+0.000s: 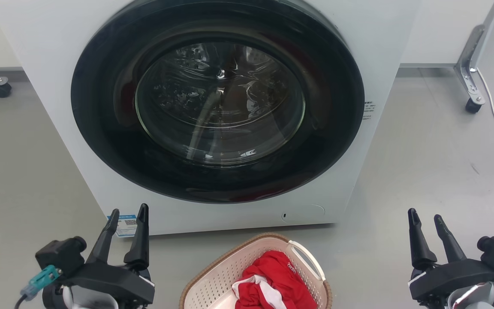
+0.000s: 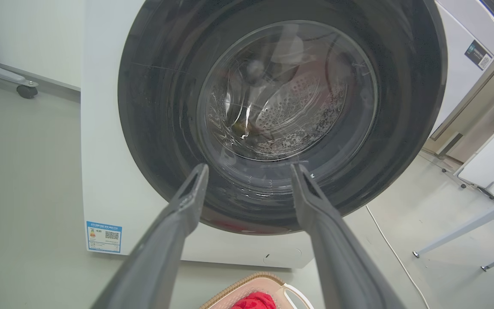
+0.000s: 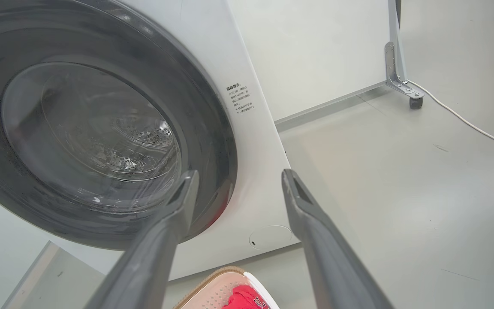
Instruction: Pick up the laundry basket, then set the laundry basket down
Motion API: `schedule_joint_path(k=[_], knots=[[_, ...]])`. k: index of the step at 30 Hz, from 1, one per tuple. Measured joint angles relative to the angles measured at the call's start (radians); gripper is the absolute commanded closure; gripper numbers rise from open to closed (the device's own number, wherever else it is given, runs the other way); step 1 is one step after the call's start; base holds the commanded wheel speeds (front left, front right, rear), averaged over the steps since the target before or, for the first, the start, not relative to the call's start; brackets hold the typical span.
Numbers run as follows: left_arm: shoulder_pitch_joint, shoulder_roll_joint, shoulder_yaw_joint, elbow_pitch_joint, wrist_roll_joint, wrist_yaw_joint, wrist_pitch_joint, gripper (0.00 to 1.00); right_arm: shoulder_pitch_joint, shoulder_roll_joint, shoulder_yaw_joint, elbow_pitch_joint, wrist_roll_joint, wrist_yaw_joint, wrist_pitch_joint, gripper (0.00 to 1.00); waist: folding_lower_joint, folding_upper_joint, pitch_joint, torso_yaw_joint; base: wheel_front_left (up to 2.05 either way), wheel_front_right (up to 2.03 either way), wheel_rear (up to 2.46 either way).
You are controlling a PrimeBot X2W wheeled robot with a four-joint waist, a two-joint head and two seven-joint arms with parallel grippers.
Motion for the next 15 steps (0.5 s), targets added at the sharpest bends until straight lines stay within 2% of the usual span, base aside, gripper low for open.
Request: schedule_joint_path(k=[15], knots=[[0.0,0.004,-0.053,0.016,0.168,0.038,-0.052,0.0,0.0,-0.013,0.042,0.005,-0.179,-0.038,-0.052,0.0,0.0,0.0,-0.001,-0.002,0.0,0.0,0.0]])
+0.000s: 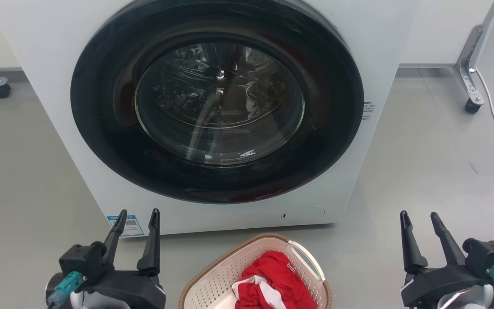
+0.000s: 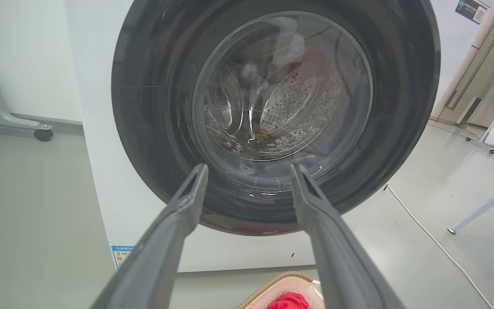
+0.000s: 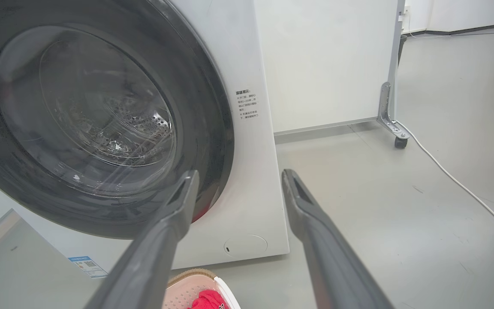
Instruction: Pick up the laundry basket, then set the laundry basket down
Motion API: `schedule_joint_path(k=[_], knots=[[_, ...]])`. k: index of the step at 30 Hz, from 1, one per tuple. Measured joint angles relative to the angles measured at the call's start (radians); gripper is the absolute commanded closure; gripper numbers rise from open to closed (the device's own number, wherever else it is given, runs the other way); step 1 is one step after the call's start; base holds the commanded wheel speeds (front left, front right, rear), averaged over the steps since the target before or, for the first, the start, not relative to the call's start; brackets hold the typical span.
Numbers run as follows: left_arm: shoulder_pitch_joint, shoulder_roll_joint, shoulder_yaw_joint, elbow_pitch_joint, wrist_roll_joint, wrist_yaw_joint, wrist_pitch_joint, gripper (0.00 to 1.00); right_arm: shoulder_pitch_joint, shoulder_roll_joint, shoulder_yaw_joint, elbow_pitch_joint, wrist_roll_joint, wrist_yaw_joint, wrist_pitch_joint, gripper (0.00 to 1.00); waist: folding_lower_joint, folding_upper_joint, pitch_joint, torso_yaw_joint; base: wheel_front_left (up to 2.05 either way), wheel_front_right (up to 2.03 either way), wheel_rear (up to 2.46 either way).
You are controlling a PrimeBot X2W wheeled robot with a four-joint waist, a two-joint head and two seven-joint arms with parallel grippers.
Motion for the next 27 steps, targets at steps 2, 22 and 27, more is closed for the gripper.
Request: schedule_joint_path(k=[2,22,27], knots=[[0.0,0.0,-0.006,0.004,0.018,0.004,-0.009,0.0,0.0,-0.001,0.006,0.001,-0.021,-0.005,-0.007,0.0,0.0,0.0,0.0,0.0,0.0,0.0,0.0],[0.0,-0.005,-0.027,0.021,0.192,0.056,-0.072,0.0,0.0,-0.011,0.04,-0.012,-0.224,-0.05,-0.071,0.0,0.0,0.0,-0.004,-0.002,0.0,0.0,0.0],[0.0,-0.007,-0.018,0.019,0.192,0.057,-0.072,0.0,0.002,-0.011,0.027,-0.018,-0.22,-0.05,-0.071,0.0,0.0,0.0,-0.005,-0.002,0.0,0.0,0.0]])
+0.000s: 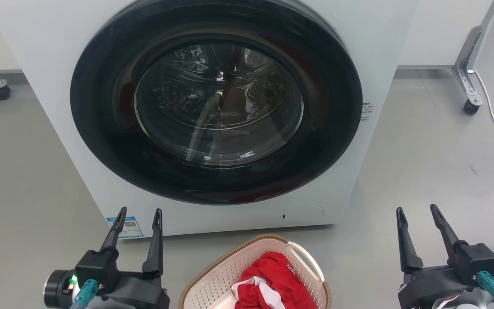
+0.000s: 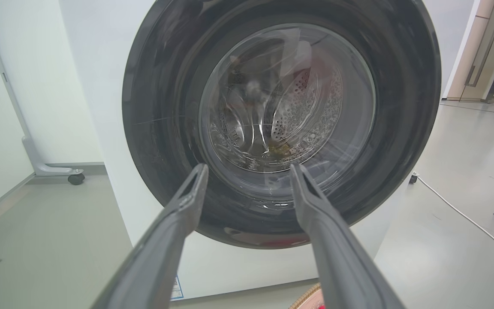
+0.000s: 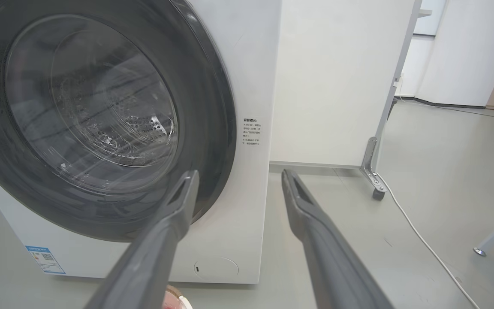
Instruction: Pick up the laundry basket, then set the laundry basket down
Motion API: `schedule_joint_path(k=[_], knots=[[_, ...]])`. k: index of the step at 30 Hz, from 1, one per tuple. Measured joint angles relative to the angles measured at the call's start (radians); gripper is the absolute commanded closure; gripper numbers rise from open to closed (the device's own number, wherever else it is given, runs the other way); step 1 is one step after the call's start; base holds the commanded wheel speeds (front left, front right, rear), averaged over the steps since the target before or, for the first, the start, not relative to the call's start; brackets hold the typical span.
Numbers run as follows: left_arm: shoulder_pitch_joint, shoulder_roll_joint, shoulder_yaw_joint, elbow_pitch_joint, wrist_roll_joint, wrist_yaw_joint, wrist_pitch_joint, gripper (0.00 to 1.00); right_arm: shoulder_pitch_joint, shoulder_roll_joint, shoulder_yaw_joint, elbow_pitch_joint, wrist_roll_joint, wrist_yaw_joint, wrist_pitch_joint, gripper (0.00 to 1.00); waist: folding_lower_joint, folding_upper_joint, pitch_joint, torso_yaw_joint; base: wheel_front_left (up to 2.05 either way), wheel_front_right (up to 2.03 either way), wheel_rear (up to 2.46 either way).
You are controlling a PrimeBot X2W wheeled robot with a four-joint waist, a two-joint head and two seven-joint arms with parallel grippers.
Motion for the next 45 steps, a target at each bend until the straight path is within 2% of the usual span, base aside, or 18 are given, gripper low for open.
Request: schedule_joint_path(k=[33,45], knots=[[0.002,-0.014,0.018,-0.006,0.0,0.008,0.0,0.0,0.01,0.015,-0.012,-0.022,0.001,0.003,0.0,0.0,-0.0001,0.0,0.007,0.003,0.0,0.0,0.0],[0.003,-0.023,0.011,-0.045,0.0,0.008,-0.003,0.0,0.01,0.016,-0.015,-0.046,0.006,0.01,0.0,0.0,0.0,0.0,0.078,0.005,0.0,0.0,0.0]])
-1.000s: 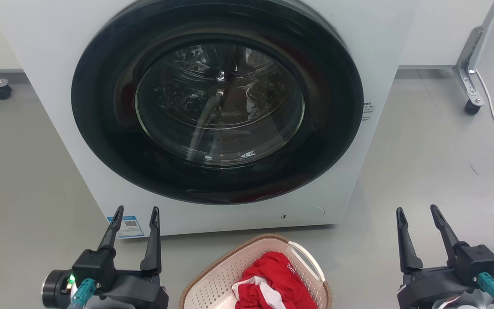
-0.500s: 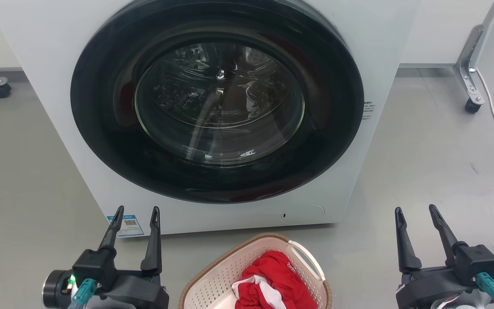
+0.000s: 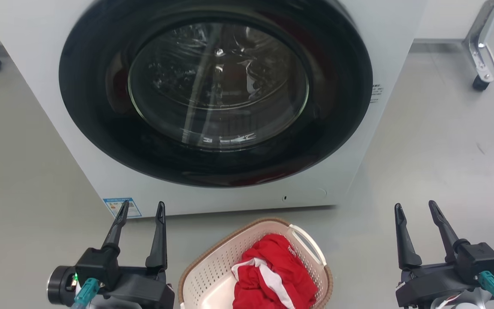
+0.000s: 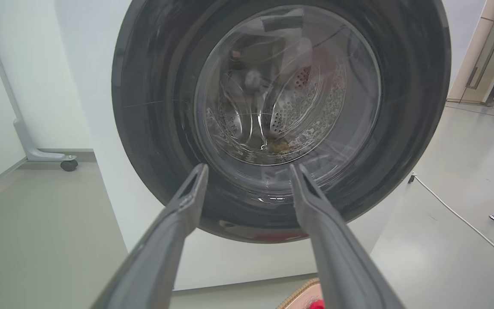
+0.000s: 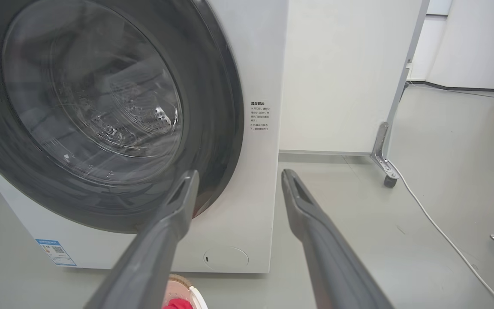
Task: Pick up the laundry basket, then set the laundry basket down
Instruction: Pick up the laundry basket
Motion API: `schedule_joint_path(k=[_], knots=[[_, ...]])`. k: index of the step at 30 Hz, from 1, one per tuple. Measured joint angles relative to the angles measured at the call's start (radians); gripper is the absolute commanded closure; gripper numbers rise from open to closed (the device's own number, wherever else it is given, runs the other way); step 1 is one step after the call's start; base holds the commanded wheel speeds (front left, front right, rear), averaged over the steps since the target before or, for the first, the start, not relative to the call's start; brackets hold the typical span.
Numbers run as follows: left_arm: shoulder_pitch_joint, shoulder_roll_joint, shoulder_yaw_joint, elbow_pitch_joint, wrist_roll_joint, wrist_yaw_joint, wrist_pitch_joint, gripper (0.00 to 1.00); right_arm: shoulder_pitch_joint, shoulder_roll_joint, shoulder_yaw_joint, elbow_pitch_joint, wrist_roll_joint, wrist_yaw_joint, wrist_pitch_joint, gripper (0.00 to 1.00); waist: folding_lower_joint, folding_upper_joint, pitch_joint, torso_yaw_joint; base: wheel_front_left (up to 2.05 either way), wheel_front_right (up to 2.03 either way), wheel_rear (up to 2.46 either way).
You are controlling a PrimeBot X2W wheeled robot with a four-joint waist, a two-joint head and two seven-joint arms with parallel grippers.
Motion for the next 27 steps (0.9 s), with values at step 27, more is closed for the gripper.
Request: schedule_joint_path(k=[27], knots=[[-0.125,-0.037,-0.023,0.104,-0.04,-0.038,0.08,0.0,-0.195,0.012,-0.015,0.017,0.003,0.013,0.0,0.0,0.0002,0.0001,0.357,0.006,0.0,0.0,0.0]])
